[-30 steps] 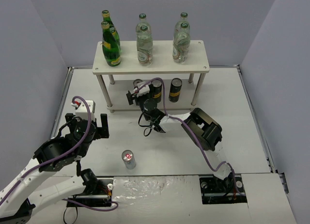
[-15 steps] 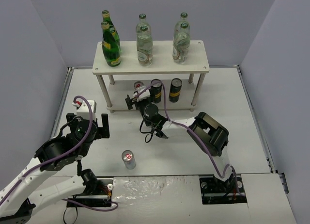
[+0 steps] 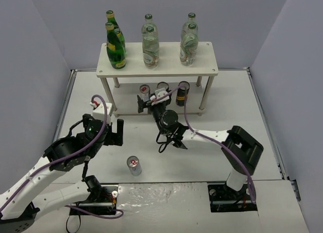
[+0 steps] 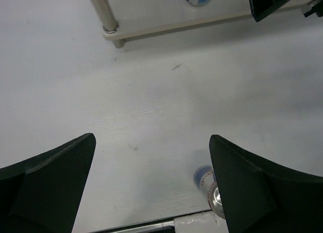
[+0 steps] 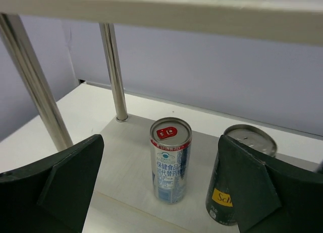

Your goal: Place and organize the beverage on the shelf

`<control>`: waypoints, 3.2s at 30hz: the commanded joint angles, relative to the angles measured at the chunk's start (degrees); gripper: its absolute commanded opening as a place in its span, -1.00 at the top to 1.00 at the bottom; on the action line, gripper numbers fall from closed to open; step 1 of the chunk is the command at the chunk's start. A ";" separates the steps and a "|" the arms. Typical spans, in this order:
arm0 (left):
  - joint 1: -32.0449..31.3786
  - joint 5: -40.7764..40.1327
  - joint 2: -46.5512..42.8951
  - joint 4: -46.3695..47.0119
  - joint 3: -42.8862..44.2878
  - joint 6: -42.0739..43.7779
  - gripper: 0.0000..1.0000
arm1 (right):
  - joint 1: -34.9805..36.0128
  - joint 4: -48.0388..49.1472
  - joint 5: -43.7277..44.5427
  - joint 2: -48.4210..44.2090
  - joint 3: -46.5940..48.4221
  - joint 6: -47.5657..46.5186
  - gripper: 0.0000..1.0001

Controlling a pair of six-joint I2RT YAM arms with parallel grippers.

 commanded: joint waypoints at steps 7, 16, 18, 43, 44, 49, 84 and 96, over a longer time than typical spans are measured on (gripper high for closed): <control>-0.58 22.36 8.90 -3.63 5.15 -3.16 -0.89 | 6.17 -23.29 11.13 -25.43 -10.76 12.83 -0.86; -9.37 18.44 10.29 -5.04 -0.56 -17.75 -0.89 | 5.82 -37.78 10.96 -37.94 -16.65 18.29 -0.95; -11.47 19.67 11.26 -2.32 -2.75 -19.68 -0.89 | 5.82 -37.69 10.35 -38.38 -17.88 18.21 -0.97; -15.88 11.94 17.51 -5.02 -8.13 -28.83 0.62 | 5.82 -39.37 3.15 -45.68 -22.53 17.51 -1.00; -15.79 11.41 17.60 -5.81 -7.25 -28.48 0.88 | 5.82 -37.71 0.53 -45.51 -22.89 17.24 -1.00; -15.26 3.42 16.63 -17.14 4.67 -26.20 0.95 | 5.82 -26.82 -12.30 -43.75 -28.93 12.24 -1.00; -1.20 14.57 22.43 -19.97 29.23 -2.38 0.95 | 8.89 2.83 -53.37 -10.26 -11.73 -1.75 -0.20; 0.82 10.81 24.28 -20.59 34.32 0.17 -0.30 | 8.89 7.39 -49.26 -8.59 -11.29 0.19 1.00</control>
